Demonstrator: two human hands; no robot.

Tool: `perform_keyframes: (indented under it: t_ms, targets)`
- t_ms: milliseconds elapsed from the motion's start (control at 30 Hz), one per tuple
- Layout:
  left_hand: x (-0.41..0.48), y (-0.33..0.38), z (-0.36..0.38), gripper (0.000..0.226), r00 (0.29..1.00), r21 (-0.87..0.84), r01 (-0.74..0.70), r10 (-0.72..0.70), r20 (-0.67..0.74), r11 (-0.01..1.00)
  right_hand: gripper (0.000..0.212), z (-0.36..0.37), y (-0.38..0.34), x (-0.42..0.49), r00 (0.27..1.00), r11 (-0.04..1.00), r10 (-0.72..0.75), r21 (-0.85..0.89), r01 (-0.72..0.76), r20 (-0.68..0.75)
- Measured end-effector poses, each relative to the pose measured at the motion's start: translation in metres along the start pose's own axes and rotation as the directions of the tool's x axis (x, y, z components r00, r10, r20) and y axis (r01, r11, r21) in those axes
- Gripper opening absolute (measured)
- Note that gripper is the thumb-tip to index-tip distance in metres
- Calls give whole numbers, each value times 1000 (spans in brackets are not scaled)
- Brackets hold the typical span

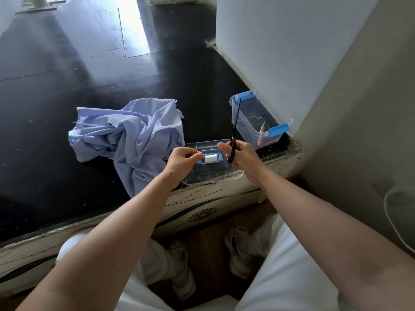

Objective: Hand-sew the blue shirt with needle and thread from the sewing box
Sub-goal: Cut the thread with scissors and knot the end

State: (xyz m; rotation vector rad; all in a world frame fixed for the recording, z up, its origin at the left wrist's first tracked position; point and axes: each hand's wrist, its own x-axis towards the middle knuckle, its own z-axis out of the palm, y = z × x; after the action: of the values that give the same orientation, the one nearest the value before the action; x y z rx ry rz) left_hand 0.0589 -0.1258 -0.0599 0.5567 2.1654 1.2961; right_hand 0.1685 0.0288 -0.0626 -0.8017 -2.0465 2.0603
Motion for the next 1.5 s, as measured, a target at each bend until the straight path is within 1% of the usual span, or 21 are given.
perform_keyframes:
  t_ms: [33,67,133,200,233,300,367,433,533,600,733,833,967,1067,1167,1367,1500]
  targets:
    - [-1,0,1,11,1000,0,2,-2,-16,1000,43,-3,0,-3,993,999,33,32,-37,114]
    - [-1,-1,1,12,999,0,4,-4,-34,1000,54,-5,2,-7,969,994,80,55,-95,234]
    - [-2,-2,3,13,997,1,6,-5,-71,1000,65,-8,6,-15,889,974,186,39,-222,419]
    - [-4,-3,5,12,995,3,2,-2,-104,1000,68,-10,11,-25,815,958,251,-15,-286,522]
    - [-5,-3,7,12,993,2,6,-6,-122,1000,69,-11,14,-30,790,954,264,-31,-297,554]
    - [-6,-5,8,14,988,-5,23,-23,-155,1000,68,-14,16,-39,766,956,254,-32,-292,591]
    - [-6,-7,9,19,982,-18,35,-38,-184,999,67,-18,15,-46,767,959,234,-15,-281,598]
    - [-6,-9,11,18,977,-29,36,-41,-211,999,67,-23,15,-53,756,958,239,-18,-288,610]
    - [-8,-11,14,16,971,-23,37,-41,-236,999,66,-26,17,-61,712,951,274,-71,-301,646]
    - [-9,-11,16,17,971,-30,40,-46,-236,999,66,-24,19,-64,708,946,298,-100,-307,640]
    - [-13,-8,18,13,977,-47,28,-37,-208,999,64,-18,17,-65,743,943,318,-117,-311,589]
    - [-17,-6,20,14,988,-62,26,-35,-149,998,63,-14,14,-63,765,947,314,-126,-296,562]
    - [-17,-4,22,13,997,-196,46,-56,-44,980,60,-10,12,-58,793,955,289,-104,-277,536]
    - [-19,1,27,9,998,-317,70,-68,17,946,61,-10,14,-54,804,961,268,-88,-263,531]
    - [-20,5,32,9,997,-403,60,-38,62,913,61,-11,15,-51,810,964,254,-76,-253,529]
    - [-12,8,36,6,996,-482,50,-10,84,875,58,-15,14,-44,824,968,235,-47,-247,516]
    - [-5,6,38,10,998,-462,12,14,53,887,59,-16,13,-39,835,970,230,-43,-241,500]
